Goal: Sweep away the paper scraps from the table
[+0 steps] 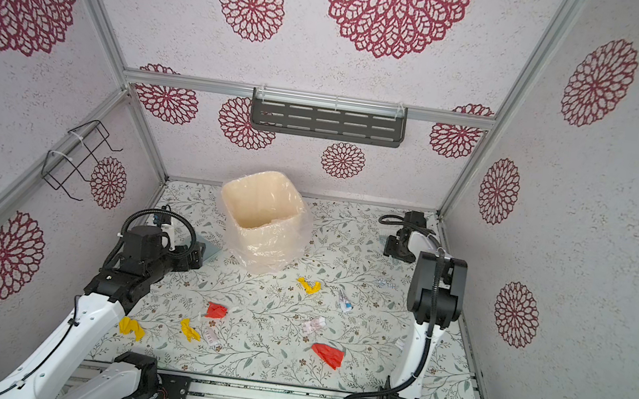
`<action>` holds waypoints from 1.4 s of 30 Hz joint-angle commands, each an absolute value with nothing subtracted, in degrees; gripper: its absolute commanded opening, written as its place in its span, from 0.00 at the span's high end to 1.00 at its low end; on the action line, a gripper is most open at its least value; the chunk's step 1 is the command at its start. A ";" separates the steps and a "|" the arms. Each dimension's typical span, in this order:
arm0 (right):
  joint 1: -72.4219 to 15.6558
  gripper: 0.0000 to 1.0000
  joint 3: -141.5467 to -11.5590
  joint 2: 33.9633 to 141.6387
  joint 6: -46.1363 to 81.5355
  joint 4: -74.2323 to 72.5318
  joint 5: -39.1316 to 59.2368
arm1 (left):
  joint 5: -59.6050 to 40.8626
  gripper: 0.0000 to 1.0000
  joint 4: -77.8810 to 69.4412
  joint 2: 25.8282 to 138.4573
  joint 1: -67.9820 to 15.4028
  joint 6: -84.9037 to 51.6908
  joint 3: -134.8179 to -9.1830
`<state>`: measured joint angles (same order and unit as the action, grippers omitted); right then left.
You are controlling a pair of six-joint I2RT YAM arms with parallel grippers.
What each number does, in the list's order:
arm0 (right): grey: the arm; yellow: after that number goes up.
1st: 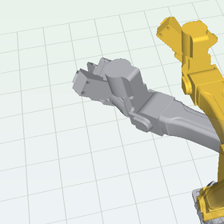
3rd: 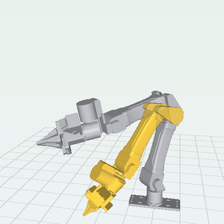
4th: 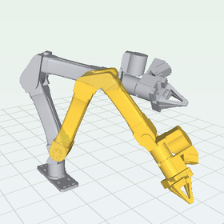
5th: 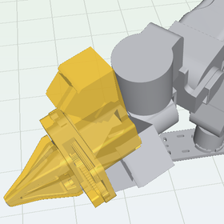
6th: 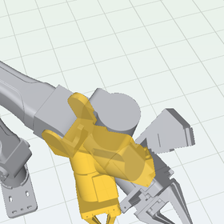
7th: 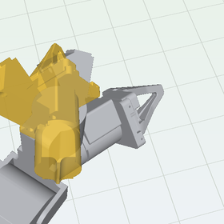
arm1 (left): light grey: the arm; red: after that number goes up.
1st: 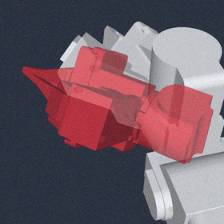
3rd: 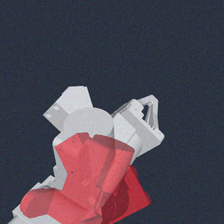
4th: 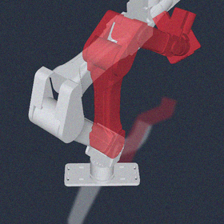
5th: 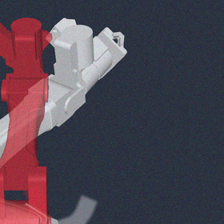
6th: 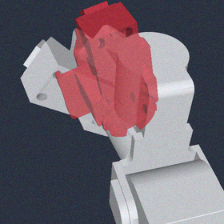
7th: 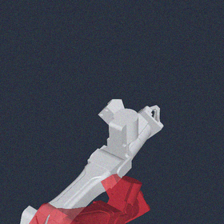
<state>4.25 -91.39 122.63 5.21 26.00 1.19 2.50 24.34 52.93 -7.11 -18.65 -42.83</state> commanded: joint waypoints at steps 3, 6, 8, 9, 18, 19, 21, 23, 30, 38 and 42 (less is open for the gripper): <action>4.48 0.47 -94.11 124.18 3.90 27.24 -0.38 | 2.77 0.03 24.02 53.52 -7.48 -17.94 -43.15; 4.48 0.48 -94.58 125.01 3.25 27.94 -1.27 | 2.65 0.03 24.00 53.61 -7.51 -17.97 -43.15; 4.48 0.49 -95.09 125.65 2.86 28.57 -1.55 | 2.55 0.03 24.03 53.70 -7.48 -17.91 -43.15; 4.44 0.50 -95.34 125.92 2.73 28.88 -1.66 | 2.60 0.03 23.99 53.69 -7.47 -17.93 -43.18; 4.39 0.63 -95.06 126.71 1.81 29.78 -1.15 | 2.42 0.03 23.91 54.14 -7.47 -17.90 -43.33; 4.39 0.64 -95.04 126.76 1.69 29.81 -1.08 | 2.42 0.03 23.82 54.22 -7.47 -17.91 -43.33; 4.39 0.68 -94.96 126.91 1.54 29.92 -1.00 | 2.33 0.03 23.84 54.40 -7.51 -17.89 -43.33; 4.39 0.72 -94.76 127.00 1.41 29.88 -0.76 | 2.24 0.03 23.84 54.49 -7.50 -17.85 -43.42; 4.40 0.80 -94.28 126.83 1.18 29.81 -0.62 | 2.11 0.03 23.75 54.67 -7.48 -18.01 -43.42; 4.39 0.89 -94.58 126.22 1.74 29.65 -0.01 | 2.13 0.03 23.82 54.49 -7.47 -18.08 -43.38; 4.39 0.89 -94.04 123.78 2.71 28.72 0.43 | 2.14 0.03 23.73 54.40 -7.48 -18.09 -43.42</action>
<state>4.25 -94.52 125.89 2.07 27.46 -0.82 2.42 24.32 54.41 -7.14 -18.61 -42.83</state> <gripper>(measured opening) 0.194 0.971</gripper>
